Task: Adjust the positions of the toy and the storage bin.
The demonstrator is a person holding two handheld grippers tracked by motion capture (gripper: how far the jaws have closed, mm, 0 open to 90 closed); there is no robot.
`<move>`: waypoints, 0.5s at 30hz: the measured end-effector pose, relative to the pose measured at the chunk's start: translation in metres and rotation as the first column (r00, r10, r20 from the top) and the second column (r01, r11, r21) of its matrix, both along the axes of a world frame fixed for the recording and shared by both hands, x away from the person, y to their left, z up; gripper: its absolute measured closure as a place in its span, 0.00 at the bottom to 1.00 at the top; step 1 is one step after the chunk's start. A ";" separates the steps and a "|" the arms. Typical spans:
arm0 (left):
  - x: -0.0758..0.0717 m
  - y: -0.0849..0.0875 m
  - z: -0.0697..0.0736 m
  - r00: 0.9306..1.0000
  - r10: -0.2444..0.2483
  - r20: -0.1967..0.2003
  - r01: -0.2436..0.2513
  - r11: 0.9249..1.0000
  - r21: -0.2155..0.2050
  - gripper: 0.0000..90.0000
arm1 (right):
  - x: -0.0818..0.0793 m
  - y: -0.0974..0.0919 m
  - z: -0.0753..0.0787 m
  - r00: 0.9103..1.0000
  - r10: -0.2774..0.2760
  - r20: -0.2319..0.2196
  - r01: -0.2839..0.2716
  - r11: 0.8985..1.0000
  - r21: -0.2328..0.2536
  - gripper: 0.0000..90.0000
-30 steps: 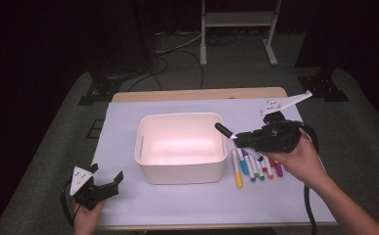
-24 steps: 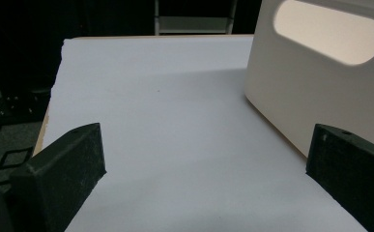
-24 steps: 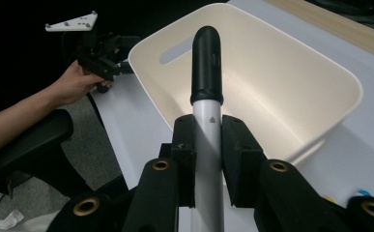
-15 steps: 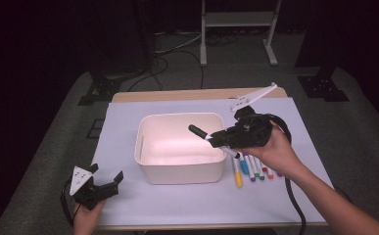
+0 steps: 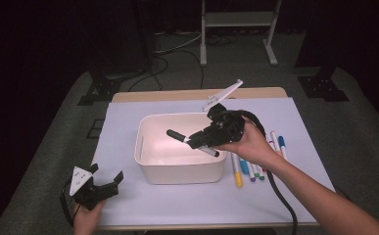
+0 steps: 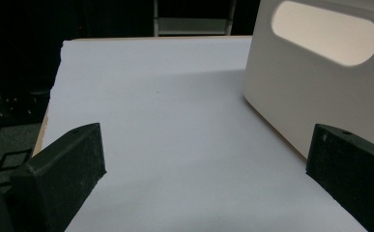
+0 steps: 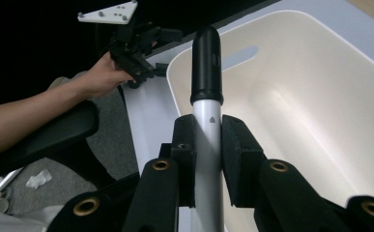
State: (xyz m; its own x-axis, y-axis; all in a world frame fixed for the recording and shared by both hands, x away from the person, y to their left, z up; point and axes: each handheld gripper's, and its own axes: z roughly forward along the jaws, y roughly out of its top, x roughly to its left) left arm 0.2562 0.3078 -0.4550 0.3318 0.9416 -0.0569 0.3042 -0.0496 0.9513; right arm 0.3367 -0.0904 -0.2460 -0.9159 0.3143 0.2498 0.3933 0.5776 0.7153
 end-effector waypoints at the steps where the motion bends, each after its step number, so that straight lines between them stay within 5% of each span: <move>1: 0.000 0.000 0.000 1.000 0.000 0.001 0.000 1.000 0.000 0.00 | 0.001 0.003 -0.001 1.000 0.010 -0.002 -0.010 1.000 -0.002 0.84; 15: 0.000 0.000 0.000 1.000 -0.001 0.002 0.001 1.000 -0.003 0.00 | 0.027 0.031 -0.024 0.987 0.157 -0.040 -0.160 0.984 -0.082 0.84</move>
State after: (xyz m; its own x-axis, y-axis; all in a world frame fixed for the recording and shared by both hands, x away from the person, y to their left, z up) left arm 0.2566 0.3080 -0.4551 0.3326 0.9412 -0.0591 0.3027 -0.0471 0.9519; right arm 0.3639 -0.0595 -0.2704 -0.9473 0.1875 0.2598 0.3151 0.6926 0.6489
